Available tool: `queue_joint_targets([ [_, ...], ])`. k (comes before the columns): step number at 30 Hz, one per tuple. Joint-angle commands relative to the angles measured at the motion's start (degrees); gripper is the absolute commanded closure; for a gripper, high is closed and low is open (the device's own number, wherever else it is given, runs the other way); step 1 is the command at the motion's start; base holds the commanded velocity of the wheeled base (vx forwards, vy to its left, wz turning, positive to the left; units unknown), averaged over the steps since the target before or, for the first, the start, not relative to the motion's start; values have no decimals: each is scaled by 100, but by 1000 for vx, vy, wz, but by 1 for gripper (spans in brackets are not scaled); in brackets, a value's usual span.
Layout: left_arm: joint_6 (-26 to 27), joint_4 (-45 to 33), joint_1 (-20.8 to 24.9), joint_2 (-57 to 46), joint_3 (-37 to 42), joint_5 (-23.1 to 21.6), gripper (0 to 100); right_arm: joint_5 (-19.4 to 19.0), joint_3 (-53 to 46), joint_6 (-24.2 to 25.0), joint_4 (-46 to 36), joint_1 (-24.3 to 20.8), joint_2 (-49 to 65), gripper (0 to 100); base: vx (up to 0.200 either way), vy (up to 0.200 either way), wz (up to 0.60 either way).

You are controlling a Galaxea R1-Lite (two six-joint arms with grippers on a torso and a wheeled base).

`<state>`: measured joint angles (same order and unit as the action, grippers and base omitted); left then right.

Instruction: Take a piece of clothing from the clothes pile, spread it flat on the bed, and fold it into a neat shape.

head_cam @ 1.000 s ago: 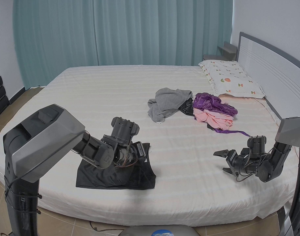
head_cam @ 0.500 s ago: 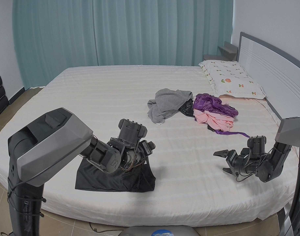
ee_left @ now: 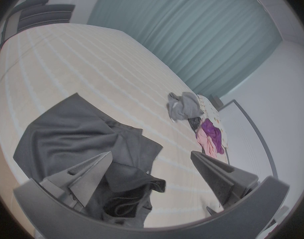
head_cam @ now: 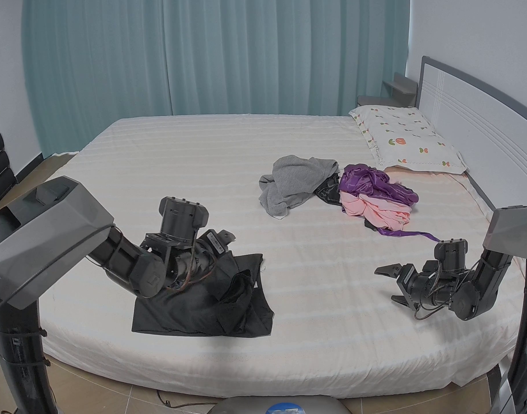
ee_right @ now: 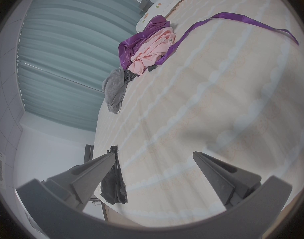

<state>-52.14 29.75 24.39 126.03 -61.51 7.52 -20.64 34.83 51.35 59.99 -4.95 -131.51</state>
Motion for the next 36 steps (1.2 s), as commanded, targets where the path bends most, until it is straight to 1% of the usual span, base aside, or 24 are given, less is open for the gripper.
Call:
queue_joint_targets([
  [1, -244, 277, -312, -157, 491, -93, 0, -2, -11, -2, 4, 3, -6, 0, 0, 0, 0],
  [3, -358, 471, -409, -184, 746, -155, 0, -2, -11, -2, 4, 3, -6, 0, 0, 0, 0],
  [5, -429, 603, -471, -210, 957, -269, 0, -2, -11, -2, 4, -6, -6, 0, 0, 200, 0],
  [7, -596, 840, -594, -254, 1353, -550, 0, -2, -11, -2, 4, 3, -6, 0, 0, 200, 0],
  [12, -1026, 1279, -884, -219, 1827, -831, 0, -2, -2, -2, 4, 3, -15, 0, 0, 200, 0],
  [14, -1255, 1561, -1068, -175, 2012, -1121, 0, -2, -2, -11, 4, 3, -15, 0, 0, 200, 0],
  [15, -1255, 1561, -1068, -175, 2012, -1121, 0, -2, -2, -11, 4, 3, -15, 0, 0, 200, 0],
  [16, -1281, 1736, -1200, -166, 2179, -1297, 0, -2, -11, -19, 4, 3, -6, 0, 0, 200, 0],
  [17, -1281, 1745, -1244, -166, 2249, -1341, 0, -2, -11, -28, 4, 3, -15, 0, 0, 200, 0],
  [21, -1264, 1833, -1279, -96, 2328, -1403, 0, -2, -20, -28, 4, 3, -15, 0, 0, 200, 0],
  [32, -1228, 1851, -1244, -69, 2354, -1385, 0, 25, 6, -11, 13, 3, -6, 0, 0, 200, 0],
  [34, -1237, 1851, -1244, -69, 2363, -1385, 0, 192, 6, -11, 13, -32, 73, 0, 0, 200, 0],
  [36, -1237, 1851, -1244, -78, 2363, -1385, 0, 368, -29, -11, 13, -199, 222, 0, 0, 200, 0],
])
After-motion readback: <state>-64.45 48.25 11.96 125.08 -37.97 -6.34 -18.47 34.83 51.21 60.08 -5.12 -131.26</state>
